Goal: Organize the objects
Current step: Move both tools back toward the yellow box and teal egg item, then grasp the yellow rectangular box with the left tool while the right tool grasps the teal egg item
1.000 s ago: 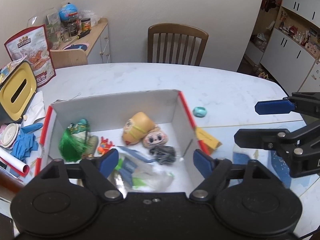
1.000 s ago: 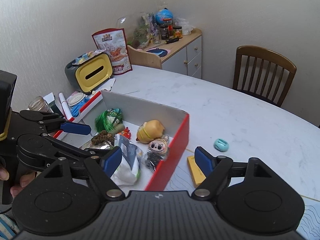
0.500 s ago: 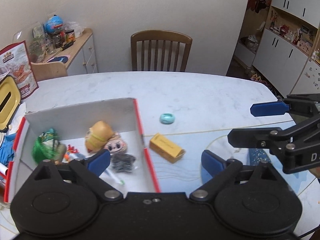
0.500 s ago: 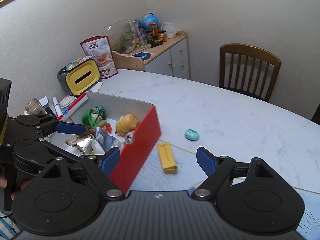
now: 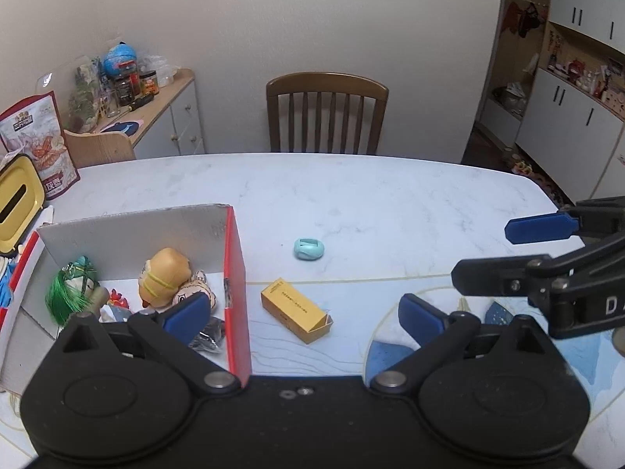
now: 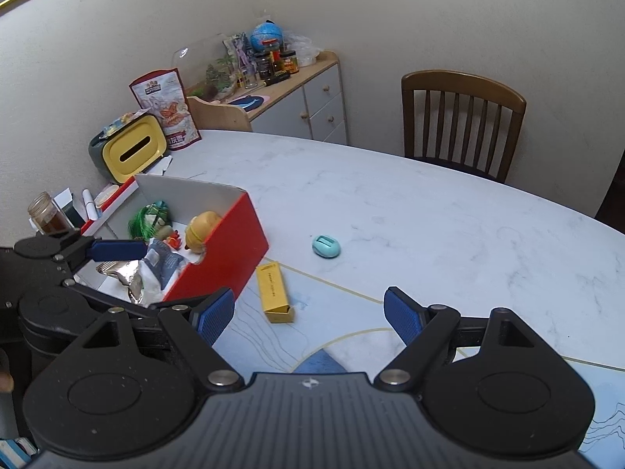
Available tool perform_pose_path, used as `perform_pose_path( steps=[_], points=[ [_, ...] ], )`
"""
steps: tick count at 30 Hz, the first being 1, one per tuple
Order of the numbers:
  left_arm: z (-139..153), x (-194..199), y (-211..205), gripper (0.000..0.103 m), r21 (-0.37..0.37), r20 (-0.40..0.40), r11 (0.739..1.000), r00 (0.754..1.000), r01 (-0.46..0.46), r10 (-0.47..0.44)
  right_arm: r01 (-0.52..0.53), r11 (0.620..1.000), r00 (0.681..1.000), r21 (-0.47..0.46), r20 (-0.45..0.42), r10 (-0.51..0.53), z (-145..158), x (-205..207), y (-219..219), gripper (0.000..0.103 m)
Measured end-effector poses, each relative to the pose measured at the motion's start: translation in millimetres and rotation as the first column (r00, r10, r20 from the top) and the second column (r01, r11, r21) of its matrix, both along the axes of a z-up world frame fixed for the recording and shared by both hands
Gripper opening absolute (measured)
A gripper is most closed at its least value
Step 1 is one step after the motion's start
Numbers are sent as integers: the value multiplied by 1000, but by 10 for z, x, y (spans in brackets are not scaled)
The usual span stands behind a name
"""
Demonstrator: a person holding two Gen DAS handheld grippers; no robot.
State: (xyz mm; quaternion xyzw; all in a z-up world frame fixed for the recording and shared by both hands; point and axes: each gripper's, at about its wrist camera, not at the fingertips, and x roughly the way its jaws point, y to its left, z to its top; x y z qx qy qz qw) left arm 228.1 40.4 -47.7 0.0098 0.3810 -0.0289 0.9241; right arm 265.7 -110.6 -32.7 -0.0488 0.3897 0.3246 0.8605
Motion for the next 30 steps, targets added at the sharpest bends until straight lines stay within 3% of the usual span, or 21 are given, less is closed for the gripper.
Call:
perform_pose_path(
  steps=[16, 23, 30],
  points=[
    [-458, 232, -461, 102, 40, -28, 985, 986, -166, 167, -35, 997, 999, -70, -38, 32, -362, 574, -54, 84],
    [-756, 391, -538, 100, 61, -37, 947, 947, -317, 319, -109, 987, 992, -115, -73, 101, -670, 944, 159, 84],
    [-1017, 498, -655, 98, 125, -20, 906, 912, -404, 409, -222, 963, 973, -150, -98, 209, -973, 1293, 491, 84]
  ],
)
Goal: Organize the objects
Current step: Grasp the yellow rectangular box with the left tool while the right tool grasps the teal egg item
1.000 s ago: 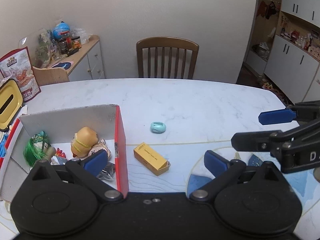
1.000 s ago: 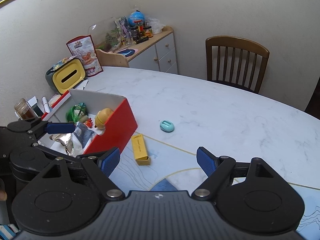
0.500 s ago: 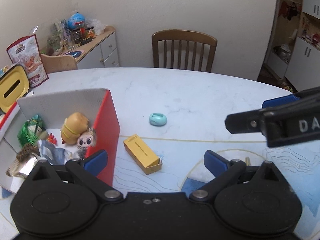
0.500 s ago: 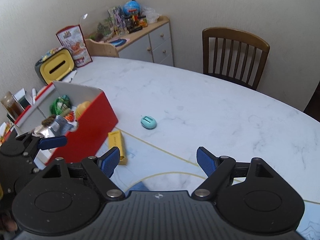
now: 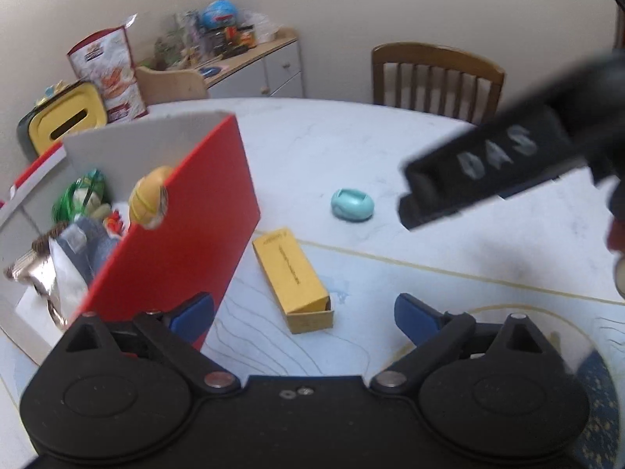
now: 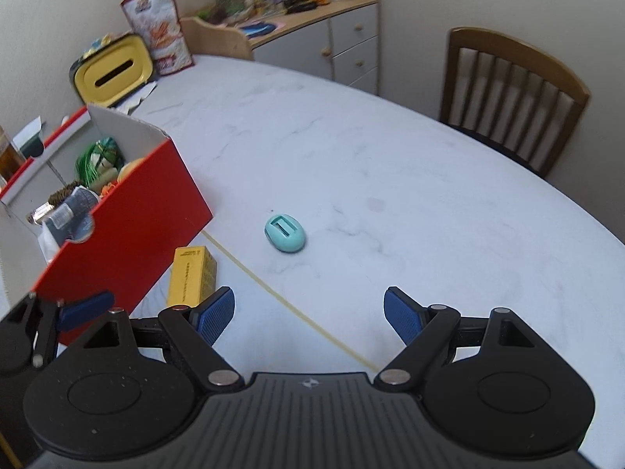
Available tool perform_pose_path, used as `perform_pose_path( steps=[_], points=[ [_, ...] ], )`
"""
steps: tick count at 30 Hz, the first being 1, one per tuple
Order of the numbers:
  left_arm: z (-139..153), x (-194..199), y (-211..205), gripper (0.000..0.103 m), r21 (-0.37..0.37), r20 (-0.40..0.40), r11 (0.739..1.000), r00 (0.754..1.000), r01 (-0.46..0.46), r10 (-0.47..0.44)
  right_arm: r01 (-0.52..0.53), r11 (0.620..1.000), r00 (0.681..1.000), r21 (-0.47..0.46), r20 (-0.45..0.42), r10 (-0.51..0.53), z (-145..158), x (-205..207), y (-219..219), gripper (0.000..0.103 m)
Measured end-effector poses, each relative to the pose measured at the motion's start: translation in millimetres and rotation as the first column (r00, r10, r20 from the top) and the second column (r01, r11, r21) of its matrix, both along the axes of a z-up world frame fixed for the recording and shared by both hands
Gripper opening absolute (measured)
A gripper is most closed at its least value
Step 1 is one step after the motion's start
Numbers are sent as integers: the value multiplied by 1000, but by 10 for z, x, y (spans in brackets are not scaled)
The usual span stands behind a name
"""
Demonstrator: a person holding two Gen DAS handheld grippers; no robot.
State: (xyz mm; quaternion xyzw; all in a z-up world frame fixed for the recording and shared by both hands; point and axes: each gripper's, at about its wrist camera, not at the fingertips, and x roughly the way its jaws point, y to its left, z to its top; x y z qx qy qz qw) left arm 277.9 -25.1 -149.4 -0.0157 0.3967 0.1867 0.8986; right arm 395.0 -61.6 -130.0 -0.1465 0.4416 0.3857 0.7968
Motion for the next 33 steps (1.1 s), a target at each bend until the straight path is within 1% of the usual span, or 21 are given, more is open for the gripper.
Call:
perform_pose_path(
  steps=[2, 4, 8, 12, 13, 15, 18, 20, 22, 23, 24, 25, 26, 28, 29, 30, 33],
  points=[
    [-53, 56, -24, 98, 13, -8, 999, 999, -32, 33, -34, 999, 999, -9, -2, 34, -86, 101, 109, 84],
    [-103, 120, -18, 95, 3, -16, 998, 998, -59, 59, -66, 998, 998, -23, -2, 66, -172, 185, 221, 84],
    [-179, 226, 16, 93, -1, -19, 995, 995, -95, 95, -113, 993, 994, -33, 5, 114, -306, 322, 412, 83],
    [-254, 318, 103, 85, -23, -32, 991, 991, -129, 129, -145, 988, 989, -45, -5, 145, -432, 393, 587, 74],
    [-266, 333, 127, 80, -34, -36, 991, 991, -132, 131, -156, 987, 988, -48, -5, 156, -459, 394, 624, 73],
    [-293, 346, 157, 77, -44, -42, 990, 990, -136, 134, -174, 983, 985, -53, -8, 174, -514, 401, 690, 66],
    [-308, 375, 201, 73, -62, -30, 988, 990, -142, 140, -183, 981, 983, -60, -9, 182, -573, 425, 767, 60],
    [-313, 392, 231, 69, -73, -26, 987, 989, -145, 143, -188, 981, 982, -50, -2, 189, -579, 429, 802, 59],
    [-307, 416, 262, 61, -89, -23, 985, 989, -150, 148, -189, 981, 982, -42, 3, 189, -575, 434, 830, 52],
    [-305, 425, 277, 59, -97, -23, 984, 988, -152, 150, -187, 982, 982, -40, 6, 188, -574, 439, 840, 46],
    [-302, 429, 290, 54, -106, -23, 983, 988, -152, 150, -184, 982, 983, -40, 11, 185, -573, 437, 845, 42],
    [-302, 430, 301, 50, -113, -22, 982, 988, -152, 151, -182, 982, 983, -41, 14, 183, -573, 437, 848, 40],
    [-302, 427, 312, 49, -119, -21, 981, 988, -154, 153, -181, 983, 983, -41, 13, 182, -570, 434, 852, 36],
    [-300, 423, 317, 37, -125, -19, 980, 988, -154, 152, -177, 983, 984, -40, 11, 177, -563, 428, 841, 34],
    [-300, 422, 314, 35, -123, -17, 981, 989, -149, 148, -173, 984, 985, -41, 9, 173, -559, 421, 833, 34],
    [-301, 420, 314, 29, -124, -15, 982, 990, -144, 144, -171, 984, 985, -41, 6, 171, -556, 413, 824, 34],
    [-309, 390, 313, 29, -122, -4, 984, 991, -131, 132, -154, 988, 988, -34, -1, 154, -527, 381, 779, 34]
  ],
)
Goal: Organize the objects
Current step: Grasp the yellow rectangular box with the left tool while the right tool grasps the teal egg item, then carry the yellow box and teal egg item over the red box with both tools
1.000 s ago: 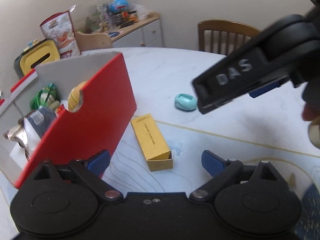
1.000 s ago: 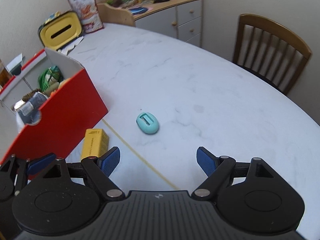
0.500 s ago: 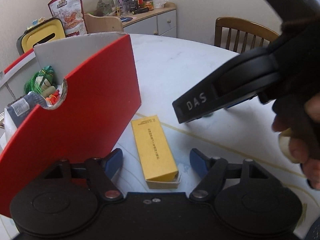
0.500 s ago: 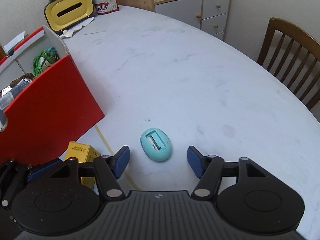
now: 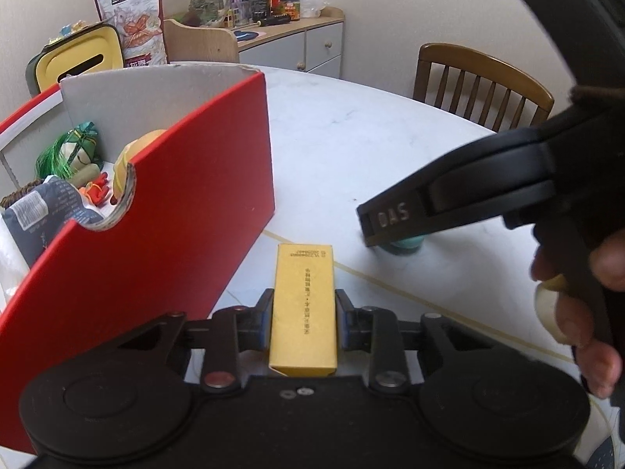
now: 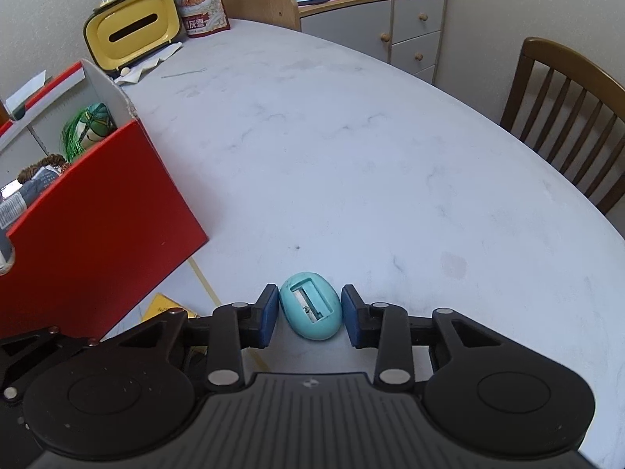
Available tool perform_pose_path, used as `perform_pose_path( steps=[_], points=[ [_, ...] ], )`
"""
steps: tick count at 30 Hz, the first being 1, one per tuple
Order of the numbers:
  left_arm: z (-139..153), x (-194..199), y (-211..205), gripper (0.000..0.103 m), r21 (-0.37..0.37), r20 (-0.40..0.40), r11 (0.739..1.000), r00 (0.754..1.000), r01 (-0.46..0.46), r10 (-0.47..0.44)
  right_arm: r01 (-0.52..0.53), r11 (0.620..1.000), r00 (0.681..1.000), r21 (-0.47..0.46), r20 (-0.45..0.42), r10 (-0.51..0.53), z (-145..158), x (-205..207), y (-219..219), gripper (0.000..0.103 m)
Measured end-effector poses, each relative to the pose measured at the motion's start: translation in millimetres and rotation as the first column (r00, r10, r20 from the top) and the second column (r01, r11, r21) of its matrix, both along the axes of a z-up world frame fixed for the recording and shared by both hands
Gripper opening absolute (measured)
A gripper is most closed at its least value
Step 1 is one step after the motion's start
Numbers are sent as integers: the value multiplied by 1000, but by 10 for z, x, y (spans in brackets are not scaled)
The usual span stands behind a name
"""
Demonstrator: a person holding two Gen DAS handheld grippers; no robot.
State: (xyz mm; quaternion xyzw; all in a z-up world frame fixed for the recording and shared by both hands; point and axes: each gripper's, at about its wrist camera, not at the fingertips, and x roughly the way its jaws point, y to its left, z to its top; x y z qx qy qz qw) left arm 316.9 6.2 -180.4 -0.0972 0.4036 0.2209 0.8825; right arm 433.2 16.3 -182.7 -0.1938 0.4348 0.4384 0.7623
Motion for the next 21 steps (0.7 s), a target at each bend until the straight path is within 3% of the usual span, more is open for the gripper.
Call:
perform_pose_path(
  steps=[8, 21],
  points=[
    [83, -92, -40, 28, -15, -4, 999, 999, 48, -48, 49, 999, 999, 17, 6, -49, 263, -126, -238, 34],
    [657, -422, -30, 28, -36, 42, 987, 987, 156, -154, 114, 993, 993, 44, 32, -115, 862, -645, -561, 34]
  ],
)
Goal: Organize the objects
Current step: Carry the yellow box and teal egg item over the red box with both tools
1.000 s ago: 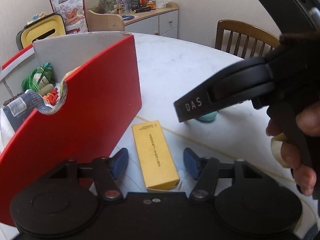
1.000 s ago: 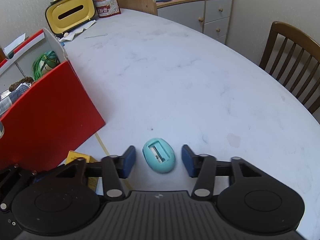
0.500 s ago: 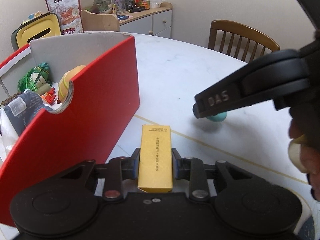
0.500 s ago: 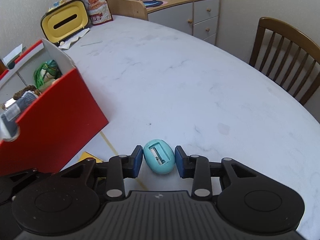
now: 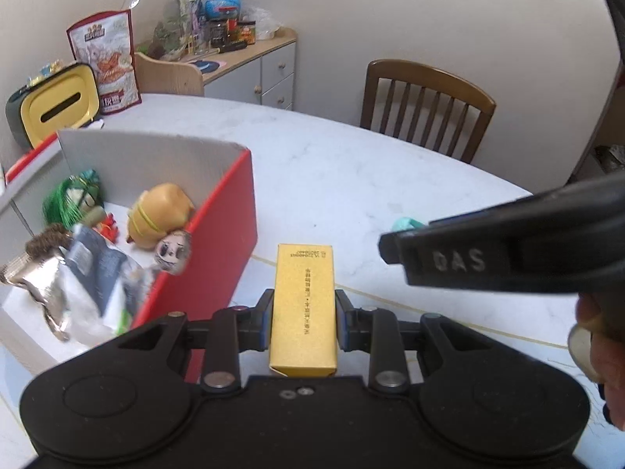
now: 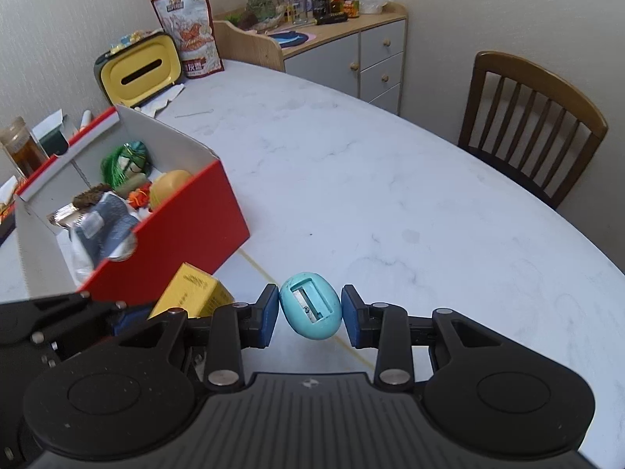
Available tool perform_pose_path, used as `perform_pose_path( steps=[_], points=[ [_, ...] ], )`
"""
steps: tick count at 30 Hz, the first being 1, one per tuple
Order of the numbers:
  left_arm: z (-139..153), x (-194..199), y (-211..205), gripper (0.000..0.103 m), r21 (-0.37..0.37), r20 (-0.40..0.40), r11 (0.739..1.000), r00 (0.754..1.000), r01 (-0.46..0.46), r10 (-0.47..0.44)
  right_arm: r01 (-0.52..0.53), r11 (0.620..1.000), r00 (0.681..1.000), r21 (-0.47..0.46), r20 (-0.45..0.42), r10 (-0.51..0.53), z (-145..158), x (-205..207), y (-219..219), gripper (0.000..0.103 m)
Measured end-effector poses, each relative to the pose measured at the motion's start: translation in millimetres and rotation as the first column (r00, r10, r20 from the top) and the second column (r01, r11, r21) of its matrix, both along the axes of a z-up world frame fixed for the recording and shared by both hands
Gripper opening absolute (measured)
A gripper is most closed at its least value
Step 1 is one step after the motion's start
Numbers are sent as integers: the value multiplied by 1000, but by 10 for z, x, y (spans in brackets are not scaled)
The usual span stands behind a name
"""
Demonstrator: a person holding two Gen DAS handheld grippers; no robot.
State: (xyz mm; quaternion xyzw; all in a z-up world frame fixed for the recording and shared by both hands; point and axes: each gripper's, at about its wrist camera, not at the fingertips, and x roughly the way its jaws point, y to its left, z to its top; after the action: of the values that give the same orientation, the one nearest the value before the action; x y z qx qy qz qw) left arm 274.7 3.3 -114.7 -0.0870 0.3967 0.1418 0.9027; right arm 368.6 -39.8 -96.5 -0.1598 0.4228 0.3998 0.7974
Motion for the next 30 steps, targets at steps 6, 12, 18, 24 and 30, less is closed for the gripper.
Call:
perform_pose_path(
  steps=[6, 12, 18, 24, 30],
  points=[
    [263, -174, 69, 28, -15, 5, 998, 998, 67, -66, 34, 999, 999, 16, 14, -34, 264, -267, -108, 34],
    [487, -335, 236, 28, -35, 24, 991, 992, 126, -125, 68, 997, 997, 39, 34, -69, 525, -532, -134, 34],
    [722, -461, 576, 28, -37, 43, 985, 985, 168, -166, 71, 997, 996, 41, 54, -73, 705, -777, -11, 34],
    [829, -512, 1033, 28, -46, 14, 980, 981, 192, -192, 68, 997, 996, 43, 63, -70, 798, -964, 200, 34],
    [902, -509, 1460, 28, -30, 4, 976, 977, 215, -215, 70, 996, 995, 49, 65, -74, 842, -1082, 468, 34]
  ],
)
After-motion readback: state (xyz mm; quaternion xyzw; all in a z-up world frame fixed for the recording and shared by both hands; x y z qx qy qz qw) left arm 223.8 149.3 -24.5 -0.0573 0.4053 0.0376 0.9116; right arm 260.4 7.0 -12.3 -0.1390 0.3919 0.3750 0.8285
